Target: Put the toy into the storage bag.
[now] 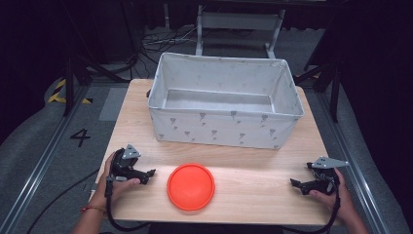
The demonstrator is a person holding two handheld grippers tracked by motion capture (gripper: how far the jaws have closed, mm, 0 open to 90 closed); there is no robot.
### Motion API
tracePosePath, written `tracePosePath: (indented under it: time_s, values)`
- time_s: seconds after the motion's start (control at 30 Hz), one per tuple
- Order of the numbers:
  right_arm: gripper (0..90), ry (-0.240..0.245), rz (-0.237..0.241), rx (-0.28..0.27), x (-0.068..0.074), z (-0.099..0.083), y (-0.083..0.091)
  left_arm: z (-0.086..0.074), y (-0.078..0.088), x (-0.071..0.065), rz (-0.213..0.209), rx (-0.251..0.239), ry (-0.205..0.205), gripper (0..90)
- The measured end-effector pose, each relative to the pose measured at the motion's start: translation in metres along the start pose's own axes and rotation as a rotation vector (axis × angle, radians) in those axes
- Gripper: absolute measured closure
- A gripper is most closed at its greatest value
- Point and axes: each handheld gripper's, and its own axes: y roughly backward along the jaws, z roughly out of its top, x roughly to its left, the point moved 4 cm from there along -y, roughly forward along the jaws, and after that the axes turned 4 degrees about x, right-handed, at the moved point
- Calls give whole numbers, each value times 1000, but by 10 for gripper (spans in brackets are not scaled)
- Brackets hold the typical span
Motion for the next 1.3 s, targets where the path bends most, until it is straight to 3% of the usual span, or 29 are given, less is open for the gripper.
tracePosePath:
  time_s: [0.4,0.6,0.9,1.0,1.07,1.1,1.13,1.23,1.3]
  values:
    - [1,-9,-9,0,-1,0,0,-3,3,2,-24,1,-42,3]
    - [1,-29,-25,0,1,-1,1,-4,3,2,-24,0,-46,6]
    - [5,-20,-21,4,0,-1,2,-4,3,2,-25,-1,-46,6]
    - [74,-28,-22,3,0,0,3,-4,3,2,-25,0,-47,6]
    - [218,-20,-12,-15,2,1,5,-4,3,2,-25,0,-47,6]
    - [218,-20,-12,-15,2,1,5,-4,3,2,-25,0,-47,6]
    - [146,-17,5,-16,6,4,7,-4,3,2,-25,0,-47,6]
    - [211,-14,22,-34,11,9,9,-4,3,2,-24,0,-46,6]
    - [173,-9,53,-58,18,16,11,-4,3,2,-25,0,-46,5]
